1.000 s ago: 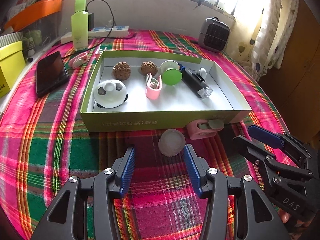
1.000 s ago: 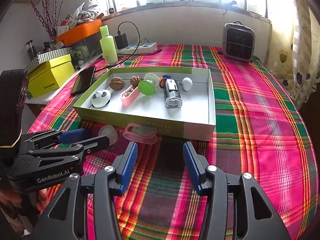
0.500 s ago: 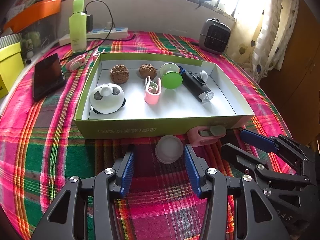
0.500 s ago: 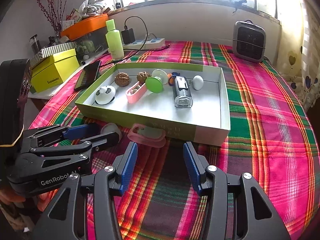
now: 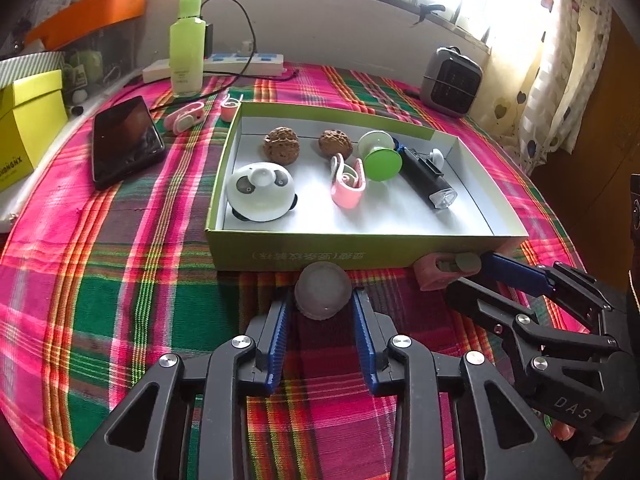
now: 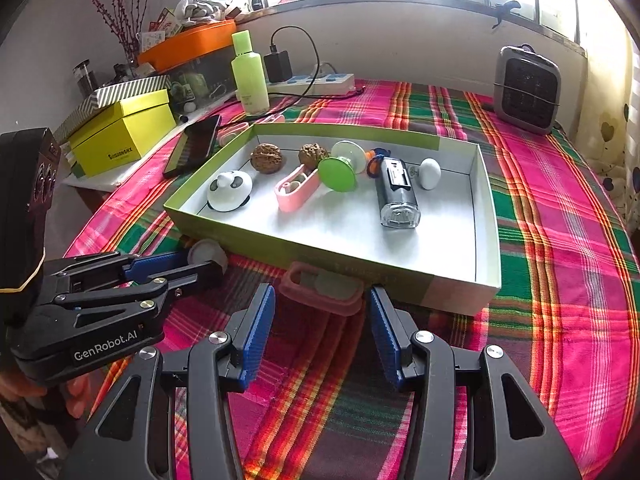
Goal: Organize objects
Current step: 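Withdraw both tools, moving the left tool to the frosted cup while the right approaches the pink-mint holder, then grasp the frosted white cup with the left tool while the right tool grasps the pink-mint holder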
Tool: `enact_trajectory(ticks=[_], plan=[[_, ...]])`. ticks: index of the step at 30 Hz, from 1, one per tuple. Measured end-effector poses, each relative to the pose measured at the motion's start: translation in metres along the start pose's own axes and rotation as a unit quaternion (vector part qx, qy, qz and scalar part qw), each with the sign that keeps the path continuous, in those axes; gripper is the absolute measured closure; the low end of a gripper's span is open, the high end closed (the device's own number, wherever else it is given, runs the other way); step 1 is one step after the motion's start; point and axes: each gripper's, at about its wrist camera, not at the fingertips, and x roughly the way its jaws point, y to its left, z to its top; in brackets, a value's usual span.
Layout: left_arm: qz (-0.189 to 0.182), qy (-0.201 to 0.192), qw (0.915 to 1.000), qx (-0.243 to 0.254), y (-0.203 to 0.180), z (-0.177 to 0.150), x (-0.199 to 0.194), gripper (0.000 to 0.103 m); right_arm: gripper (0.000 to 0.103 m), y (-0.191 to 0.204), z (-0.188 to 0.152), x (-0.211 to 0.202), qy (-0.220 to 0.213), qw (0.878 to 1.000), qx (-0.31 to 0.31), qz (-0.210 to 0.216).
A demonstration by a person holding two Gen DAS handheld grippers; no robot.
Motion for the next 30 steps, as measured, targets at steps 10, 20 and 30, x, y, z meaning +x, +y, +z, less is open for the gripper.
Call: enact_trajectory(ticks=[10,20,30], plan=[[-0.002,0.0,0.9999,-0.013,0.011,0.001,-0.001,0.074,0.054,0.011,-0.006,-0.004,0.017,0.998,-0.012,0.064],[-0.003,0.001,0.9999,-0.014,0.013,0.002,-0.001,0.074,0.054,0.013,-0.001,-0.003,0.007,0.999,-0.04,0.035],[-0.007,0.005,0.9999,-0.011,0.014,0.002,-0.001,0.073,0.054,0.023,0.002,0.022,0.036,0.996,-0.082,0.026]])
